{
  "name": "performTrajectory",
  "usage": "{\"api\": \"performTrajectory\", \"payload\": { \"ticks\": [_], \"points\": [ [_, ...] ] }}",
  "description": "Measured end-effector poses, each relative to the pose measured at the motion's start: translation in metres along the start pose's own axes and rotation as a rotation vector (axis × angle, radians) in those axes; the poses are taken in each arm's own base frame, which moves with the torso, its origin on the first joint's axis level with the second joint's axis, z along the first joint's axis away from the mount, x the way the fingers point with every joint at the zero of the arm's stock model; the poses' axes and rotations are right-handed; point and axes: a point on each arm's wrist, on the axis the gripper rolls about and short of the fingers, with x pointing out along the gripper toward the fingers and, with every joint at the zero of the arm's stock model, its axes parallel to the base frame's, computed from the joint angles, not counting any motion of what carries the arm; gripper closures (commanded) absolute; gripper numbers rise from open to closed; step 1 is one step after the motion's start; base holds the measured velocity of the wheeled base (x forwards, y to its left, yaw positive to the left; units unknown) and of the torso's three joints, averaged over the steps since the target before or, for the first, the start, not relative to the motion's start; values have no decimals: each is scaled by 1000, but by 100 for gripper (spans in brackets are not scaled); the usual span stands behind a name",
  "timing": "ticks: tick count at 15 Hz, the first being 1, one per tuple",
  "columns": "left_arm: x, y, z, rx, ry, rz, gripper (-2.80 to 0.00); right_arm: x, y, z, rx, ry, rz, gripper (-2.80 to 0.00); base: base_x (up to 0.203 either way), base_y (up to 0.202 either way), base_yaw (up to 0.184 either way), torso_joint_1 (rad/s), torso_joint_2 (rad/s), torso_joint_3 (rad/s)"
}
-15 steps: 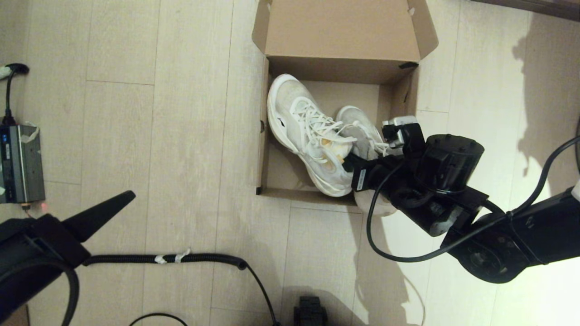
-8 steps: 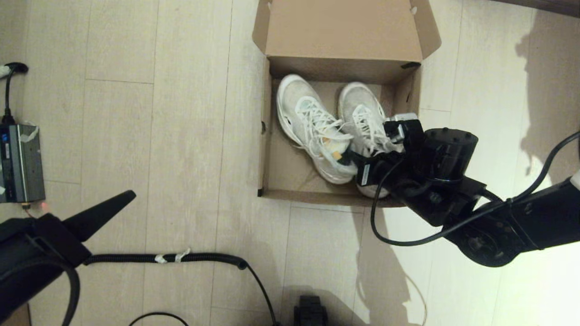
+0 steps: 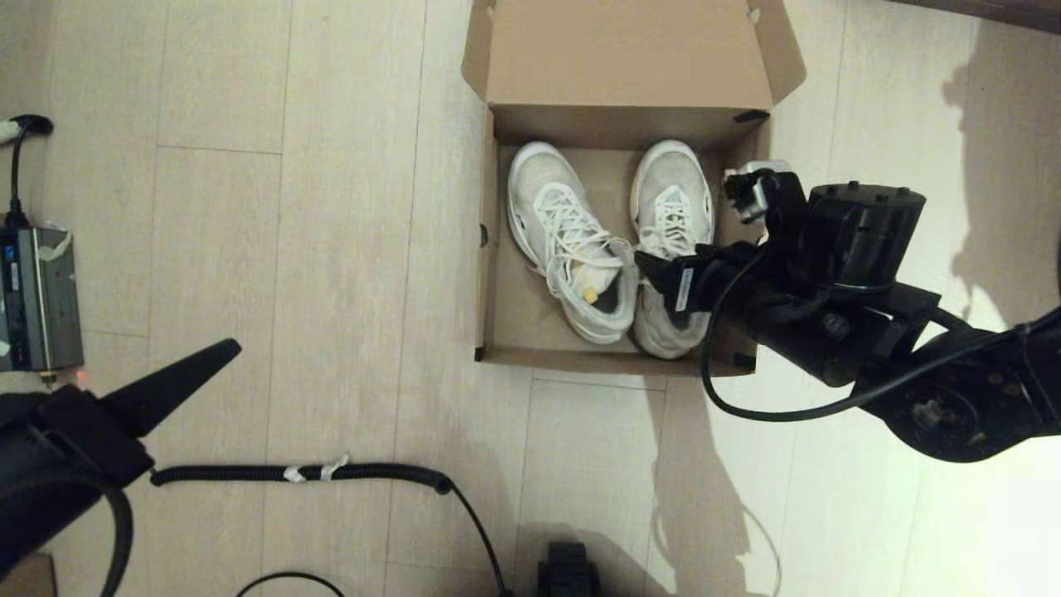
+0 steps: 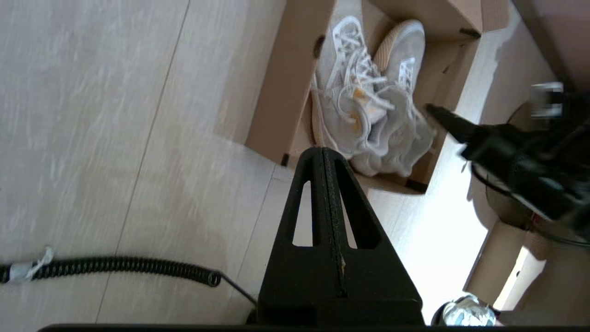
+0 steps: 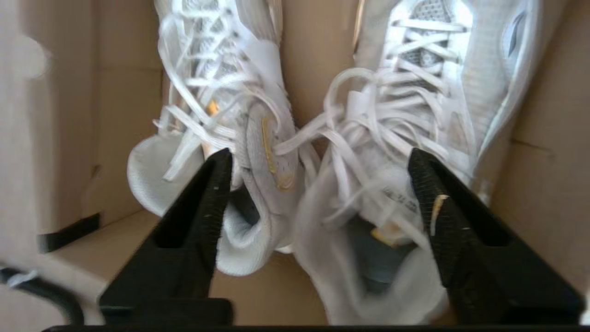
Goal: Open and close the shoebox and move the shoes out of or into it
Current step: Put the shoes into the shoe box
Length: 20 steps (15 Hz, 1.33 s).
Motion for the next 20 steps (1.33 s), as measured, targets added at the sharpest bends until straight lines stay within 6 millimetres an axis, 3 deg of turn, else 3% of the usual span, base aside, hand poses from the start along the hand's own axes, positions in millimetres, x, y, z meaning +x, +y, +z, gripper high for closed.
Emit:
{"api": "performTrajectory", "payload": {
  "ticks": [3,5,6,9,14,17,20],
  "points": [
    [17,-2,8,-3,-2,-19,0,-16,-22,42,121,-14,-65,-280,0,0,0,0,0,0],
    [42,-3,14,-6,3,-38,0,-25,-55,69,185,-24,-172,-280,0,0,0,0,0,0],
    [58,-3,16,-7,5,-49,0,-29,-73,78,198,-39,-225,0,0,0,0,0,0,0],
    [120,0,18,-1,-16,-82,0,-28,-114,94,213,-90,-318,0,0,0,0,0,0,0],
    [226,11,1,16,-117,-158,0,4,-154,78,318,-139,-393,0,0,0,0,0,0,0],
    [268,13,-3,17,-210,-213,0,24,-168,66,400,-202,-379,0,0,0,0,0,0,0],
    [301,4,5,-30,-301,-288,0,44,-178,66,626,-273,-299,0,0,0,0,0,0,0]
  ]
}}
